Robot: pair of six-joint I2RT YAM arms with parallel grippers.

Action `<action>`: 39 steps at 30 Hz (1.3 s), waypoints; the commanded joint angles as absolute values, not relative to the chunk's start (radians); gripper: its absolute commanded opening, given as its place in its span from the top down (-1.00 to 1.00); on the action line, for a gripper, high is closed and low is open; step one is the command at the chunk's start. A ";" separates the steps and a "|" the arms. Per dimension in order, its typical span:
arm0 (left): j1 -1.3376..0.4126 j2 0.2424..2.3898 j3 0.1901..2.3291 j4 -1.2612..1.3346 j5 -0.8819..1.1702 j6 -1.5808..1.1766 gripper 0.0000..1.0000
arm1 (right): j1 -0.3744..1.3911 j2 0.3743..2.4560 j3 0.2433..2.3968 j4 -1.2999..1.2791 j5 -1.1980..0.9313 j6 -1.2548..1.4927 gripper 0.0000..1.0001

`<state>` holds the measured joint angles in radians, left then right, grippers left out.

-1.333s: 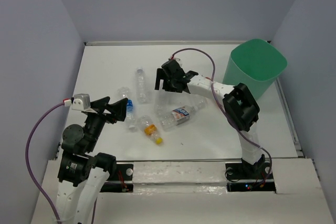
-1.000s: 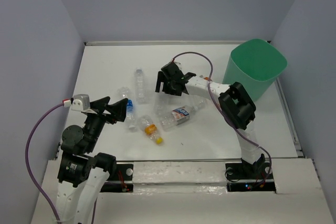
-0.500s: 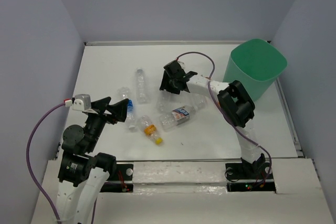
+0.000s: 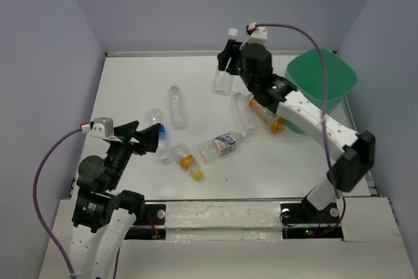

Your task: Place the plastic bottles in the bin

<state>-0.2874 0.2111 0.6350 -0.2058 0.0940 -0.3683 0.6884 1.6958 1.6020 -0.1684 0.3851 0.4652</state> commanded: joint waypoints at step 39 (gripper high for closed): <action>-0.342 0.210 0.644 -0.182 0.019 -0.376 -0.98 | 0.653 1.336 1.431 -0.199 0.435 0.067 -0.85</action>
<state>-0.3569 0.1848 0.6342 -0.2066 0.0616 -0.3683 0.4808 1.2732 1.3891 -0.0860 0.6338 0.0105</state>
